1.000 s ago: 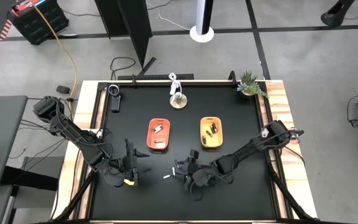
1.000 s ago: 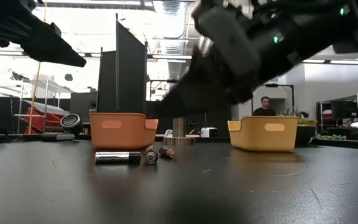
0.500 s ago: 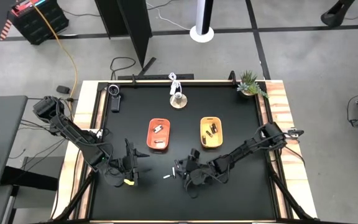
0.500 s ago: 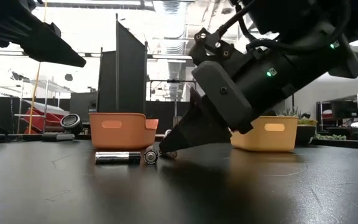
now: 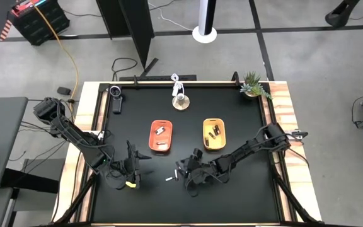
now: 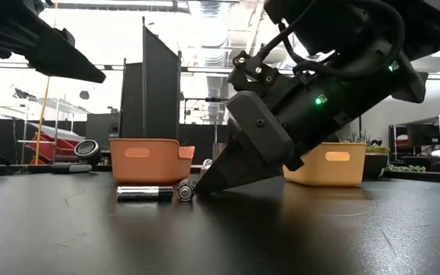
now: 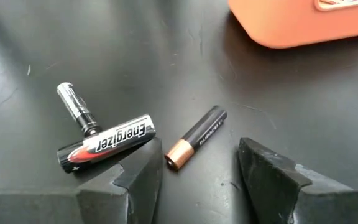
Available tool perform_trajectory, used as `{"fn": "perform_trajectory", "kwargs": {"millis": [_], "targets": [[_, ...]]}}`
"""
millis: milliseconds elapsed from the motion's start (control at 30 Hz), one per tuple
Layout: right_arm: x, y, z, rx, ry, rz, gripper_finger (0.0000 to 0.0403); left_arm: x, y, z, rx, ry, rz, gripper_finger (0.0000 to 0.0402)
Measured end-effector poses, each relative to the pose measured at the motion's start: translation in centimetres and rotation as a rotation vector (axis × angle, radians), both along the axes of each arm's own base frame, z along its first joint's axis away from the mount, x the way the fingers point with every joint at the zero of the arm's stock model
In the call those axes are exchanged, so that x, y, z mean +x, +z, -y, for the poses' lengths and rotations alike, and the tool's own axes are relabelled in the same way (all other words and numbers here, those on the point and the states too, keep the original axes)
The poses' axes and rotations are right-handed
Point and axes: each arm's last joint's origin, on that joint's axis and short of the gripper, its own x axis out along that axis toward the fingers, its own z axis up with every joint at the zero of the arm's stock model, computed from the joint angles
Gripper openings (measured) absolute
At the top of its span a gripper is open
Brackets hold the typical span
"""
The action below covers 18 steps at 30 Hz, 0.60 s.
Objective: Sort batteries
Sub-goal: Put the black battery into the yellow bin
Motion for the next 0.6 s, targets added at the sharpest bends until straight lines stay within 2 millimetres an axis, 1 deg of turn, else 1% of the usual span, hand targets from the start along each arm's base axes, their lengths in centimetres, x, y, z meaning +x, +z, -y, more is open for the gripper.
{"fn": "perform_trajectory", "kwargs": {"millis": [100, 200, 267, 467, 600], "targets": [[0.00, -0.09, 0.23, 0.008, -0.013, -0.009, 0.0231, 0.00, 0.00, 0.00, 0.000, 0.000, 0.000, 0.0277], [-0.05, -0.15, 0.34, 0.009, -0.020, -0.021, 0.0212, 0.00, 0.00, 0.00, 0.000, 0.000, 0.000, 0.0277], [-0.06, -0.16, 0.35, 0.008, -0.021, -0.022, 0.0191, 0.00, 0.00, 0.00, 0.000, 0.000, 0.000, 0.0277], [-0.08, -0.20, 0.39, 0.004, -0.023, -0.026, 0.0113, 0.00, 0.00, 0.00, -0.001, 0.000, 0.001, 0.0277], [-0.10, -0.21, 0.41, 0.001, -0.020, -0.028, 0.0078, 0.00, 0.00, 0.00, -0.002, 0.001, 0.001, 0.0277]]}}
